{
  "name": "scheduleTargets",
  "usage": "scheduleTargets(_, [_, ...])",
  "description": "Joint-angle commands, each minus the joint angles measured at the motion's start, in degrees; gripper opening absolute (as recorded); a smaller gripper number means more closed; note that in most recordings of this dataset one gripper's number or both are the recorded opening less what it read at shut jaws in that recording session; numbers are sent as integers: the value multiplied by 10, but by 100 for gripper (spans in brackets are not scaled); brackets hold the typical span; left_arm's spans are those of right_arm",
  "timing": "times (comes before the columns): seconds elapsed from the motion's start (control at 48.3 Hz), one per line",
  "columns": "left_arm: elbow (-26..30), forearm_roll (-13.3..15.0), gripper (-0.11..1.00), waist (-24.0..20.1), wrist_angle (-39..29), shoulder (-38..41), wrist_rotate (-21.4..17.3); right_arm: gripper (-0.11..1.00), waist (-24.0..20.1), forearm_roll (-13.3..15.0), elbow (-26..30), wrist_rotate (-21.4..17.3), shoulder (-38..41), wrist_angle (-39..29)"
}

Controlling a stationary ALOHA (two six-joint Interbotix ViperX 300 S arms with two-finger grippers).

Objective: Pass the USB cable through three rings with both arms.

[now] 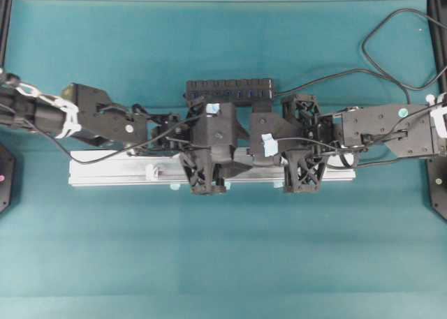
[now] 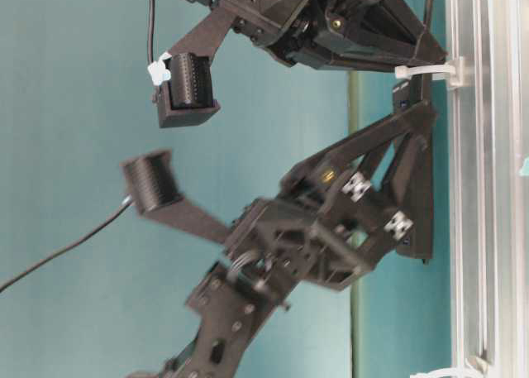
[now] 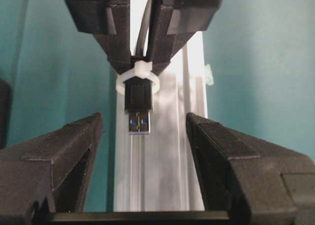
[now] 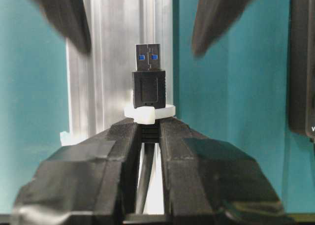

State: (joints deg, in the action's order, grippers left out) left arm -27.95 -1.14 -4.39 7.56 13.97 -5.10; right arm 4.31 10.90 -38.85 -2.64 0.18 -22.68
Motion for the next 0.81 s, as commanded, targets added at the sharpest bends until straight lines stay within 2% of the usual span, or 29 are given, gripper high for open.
scheduleTargets(0.0, [12,-1,70,-3,6,11,0,-6,-1,-1,3,4,-6,5])
scheduleTargets(0.58, [29,-1,70,-14,14,29,2,-6,-1,0,2,3,-6,10])
scheduleTargets(0.787, [29,-1,62,-13,14,29,3,-6,-1,-1,2,3,-6,11])
